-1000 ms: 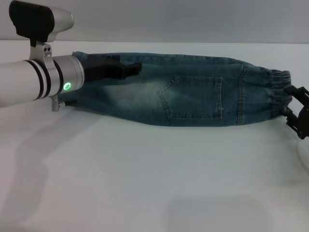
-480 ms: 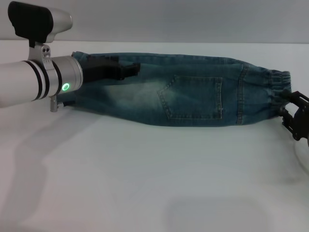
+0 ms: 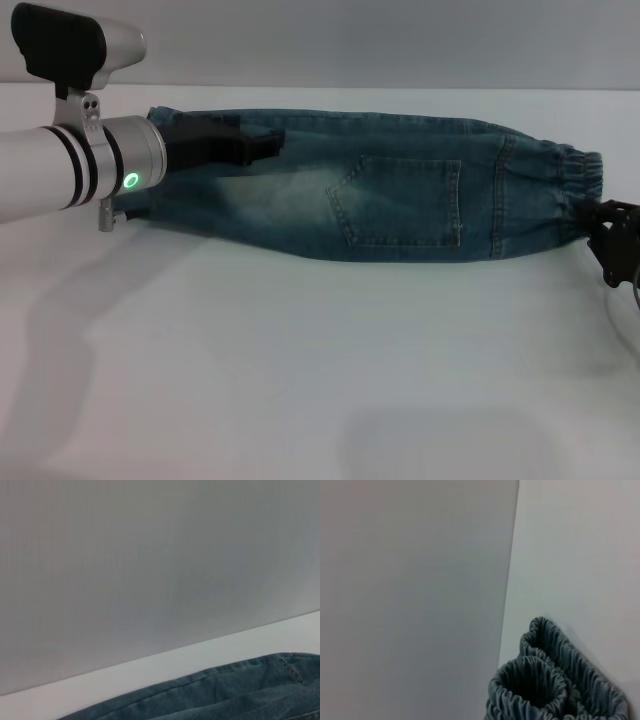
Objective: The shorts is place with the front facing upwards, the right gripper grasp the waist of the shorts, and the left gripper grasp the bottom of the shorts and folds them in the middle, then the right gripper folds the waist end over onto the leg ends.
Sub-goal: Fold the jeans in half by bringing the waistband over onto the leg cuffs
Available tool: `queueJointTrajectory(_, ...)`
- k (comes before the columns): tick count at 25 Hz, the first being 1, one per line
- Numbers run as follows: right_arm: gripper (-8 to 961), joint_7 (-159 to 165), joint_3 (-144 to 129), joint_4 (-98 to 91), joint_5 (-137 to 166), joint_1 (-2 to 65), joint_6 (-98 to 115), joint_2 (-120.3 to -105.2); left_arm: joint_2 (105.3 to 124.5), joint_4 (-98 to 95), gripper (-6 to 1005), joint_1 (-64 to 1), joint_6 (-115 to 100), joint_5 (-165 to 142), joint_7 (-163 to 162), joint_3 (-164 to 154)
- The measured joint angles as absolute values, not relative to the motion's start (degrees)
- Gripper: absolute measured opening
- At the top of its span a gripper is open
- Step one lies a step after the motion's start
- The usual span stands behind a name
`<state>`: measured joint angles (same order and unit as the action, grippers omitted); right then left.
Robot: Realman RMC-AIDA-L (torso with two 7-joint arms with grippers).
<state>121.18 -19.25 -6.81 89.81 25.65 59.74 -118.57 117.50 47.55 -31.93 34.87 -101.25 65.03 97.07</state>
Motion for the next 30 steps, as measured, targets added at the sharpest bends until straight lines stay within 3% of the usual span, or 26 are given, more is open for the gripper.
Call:
queueJointTrajectory(2,82,121.13,-19.22,-6.89,89.68,25.68,59.61,-118.67,117.5,47.55,714,-31.91,34.87,-101.25,65.31,97.12)
queueJointTrajectory(17,53,119.54,-18.54,-8.01,86.65,26.39,75.47,-118.9,117.84,47.5,715,-31.47,34.8,-101.21,66.11,96.95)
queueJointTrajectory(30,52,121.6,-19.35,-11.88,86.11,35.19,86.46,-118.9,118.73,42.38,716,-34.51,28.83,-95.7,66.1,83.77)
